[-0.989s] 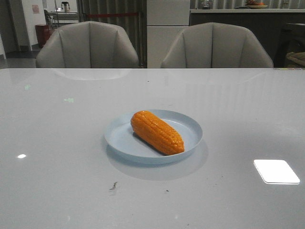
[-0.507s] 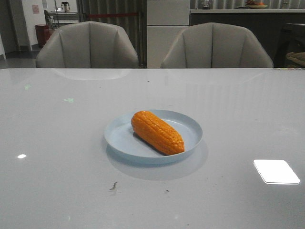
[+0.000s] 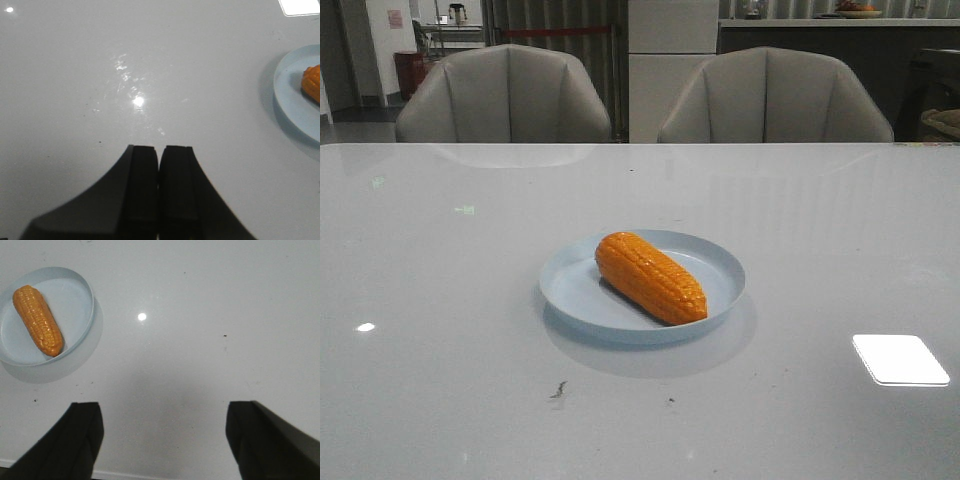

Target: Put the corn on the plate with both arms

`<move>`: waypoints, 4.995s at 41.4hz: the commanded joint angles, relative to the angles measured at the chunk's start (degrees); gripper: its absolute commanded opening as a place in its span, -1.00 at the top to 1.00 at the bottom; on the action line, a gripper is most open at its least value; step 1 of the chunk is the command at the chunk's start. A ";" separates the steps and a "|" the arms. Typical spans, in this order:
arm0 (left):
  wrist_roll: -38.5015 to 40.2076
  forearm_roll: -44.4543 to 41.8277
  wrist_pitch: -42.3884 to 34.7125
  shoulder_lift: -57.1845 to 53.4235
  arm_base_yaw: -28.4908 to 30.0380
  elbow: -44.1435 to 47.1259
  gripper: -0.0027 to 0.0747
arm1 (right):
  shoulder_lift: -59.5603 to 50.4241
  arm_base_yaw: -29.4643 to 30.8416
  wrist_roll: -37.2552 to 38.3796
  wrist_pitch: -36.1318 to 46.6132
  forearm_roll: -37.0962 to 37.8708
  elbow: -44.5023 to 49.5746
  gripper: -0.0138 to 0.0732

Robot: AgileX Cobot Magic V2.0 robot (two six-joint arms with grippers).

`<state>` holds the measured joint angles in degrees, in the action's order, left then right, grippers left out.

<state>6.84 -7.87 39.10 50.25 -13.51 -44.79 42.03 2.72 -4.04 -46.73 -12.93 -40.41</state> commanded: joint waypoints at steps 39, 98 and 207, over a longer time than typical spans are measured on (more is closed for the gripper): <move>0.69 0.39 -10.14 -9.06 6.36 1.57 0.69 | -0.30 0.31 -0.62 3.46 -0.99 -1.44 -0.72; 0.69 0.52 -43.05 -51.81 10.16 47.51 0.69 | -0.30 0.31 -0.62 3.47 -0.99 -1.44 -0.72; 0.69 0.52 -43.05 -51.81 10.16 47.51 0.69 | -43.68 0.25 -0.62 43.96 6.36 40.79 0.55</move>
<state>6.84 -7.67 0.68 -0.40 -3.18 0.62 -0.54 2.72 -4.17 -7.60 -6.34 1.56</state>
